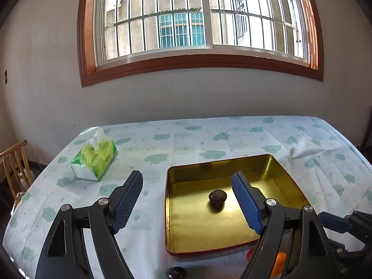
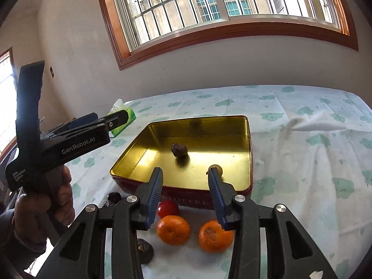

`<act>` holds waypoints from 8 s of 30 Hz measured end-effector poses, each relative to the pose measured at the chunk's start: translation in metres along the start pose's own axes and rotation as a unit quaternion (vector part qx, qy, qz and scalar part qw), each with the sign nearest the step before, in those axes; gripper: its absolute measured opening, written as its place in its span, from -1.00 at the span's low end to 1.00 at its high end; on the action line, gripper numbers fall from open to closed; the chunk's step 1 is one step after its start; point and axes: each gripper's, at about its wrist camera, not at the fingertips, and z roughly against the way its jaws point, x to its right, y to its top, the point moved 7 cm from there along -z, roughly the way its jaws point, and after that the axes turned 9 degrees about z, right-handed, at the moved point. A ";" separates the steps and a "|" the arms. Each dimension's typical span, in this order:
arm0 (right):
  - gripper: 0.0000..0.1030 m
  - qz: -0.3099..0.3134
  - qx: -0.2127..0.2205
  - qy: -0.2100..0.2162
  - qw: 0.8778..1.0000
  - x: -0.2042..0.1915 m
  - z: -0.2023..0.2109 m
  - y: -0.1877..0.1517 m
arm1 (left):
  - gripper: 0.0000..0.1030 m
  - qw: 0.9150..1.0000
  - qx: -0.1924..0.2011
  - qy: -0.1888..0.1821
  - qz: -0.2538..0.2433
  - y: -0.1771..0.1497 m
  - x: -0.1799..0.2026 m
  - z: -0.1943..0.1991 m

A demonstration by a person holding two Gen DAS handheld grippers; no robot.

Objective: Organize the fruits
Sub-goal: 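Withdraw the left gripper from the tin while the right grasps another dark wrinkled ball, then grasp a dark wrinkled ball with the left gripper while the right holds its ball, then carry both held dark balls toward the tin with the left and right grippers, then lower the dark balls into the tin and open the left gripper while the right opens too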

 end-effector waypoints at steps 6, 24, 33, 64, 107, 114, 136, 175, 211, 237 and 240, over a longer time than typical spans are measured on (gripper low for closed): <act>-0.16 0.011 -0.028 0.015 0.999 -0.024 0.013 -0.034 | 0.63 1.000 0.022 0.006 -0.010 0.008 0.003 0.035; -0.03 0.008 -0.052 0.019 0.998 -0.044 0.022 -0.064 | 0.69 0.999 0.036 0.010 -0.014 0.008 0.002 0.076; 0.06 0.018 -0.066 0.006 0.998 -0.049 0.020 -0.079 | 0.81 0.996 -0.064 0.021 0.063 -0.050 -0.056 0.051; -0.36 0.031 -0.069 -0.016 0.997 -0.045 -0.002 -0.096 | 0.70 0.976 -0.173 -0.128 0.021 -0.126 -0.060 0.032; -0.35 0.013 -0.056 -0.005 0.998 -0.035 0.004 -0.107 | -0.28 0.975 -0.160 -0.128 0.080 -0.138 -0.041 0.032; -0.35 0.015 -0.046 -0.008 0.999 -0.040 0.011 -0.100 | -0.28 0.983 -0.132 -0.119 0.042 -0.124 -0.017 0.055; -0.35 0.012 -0.010 -0.012 1.000 -0.048 0.040 -0.076 | -0.28 0.988 -0.113 -0.094 0.052 -0.116 -0.014 0.067; -0.35 0.006 0.010 -0.038 0.999 -0.042 0.041 -0.054 | -0.28 0.993 -0.086 -0.075 0.039 -0.099 -0.006 0.062; -0.35 0.008 0.050 -0.096 0.994 -0.009 0.025 0.010 | -0.28 0.997 -0.026 -0.032 0.060 -0.036 -0.018 0.022; -0.35 0.005 0.037 -0.093 0.995 0.003 0.002 0.021 | -0.28 0.998 -0.030 -0.024 0.056 -0.021 -0.015 -0.003; -0.35 0.003 0.036 -0.092 0.995 0.006 -0.002 0.023 | -0.28 0.998 -0.031 -0.024 0.056 -0.020 -0.014 -0.007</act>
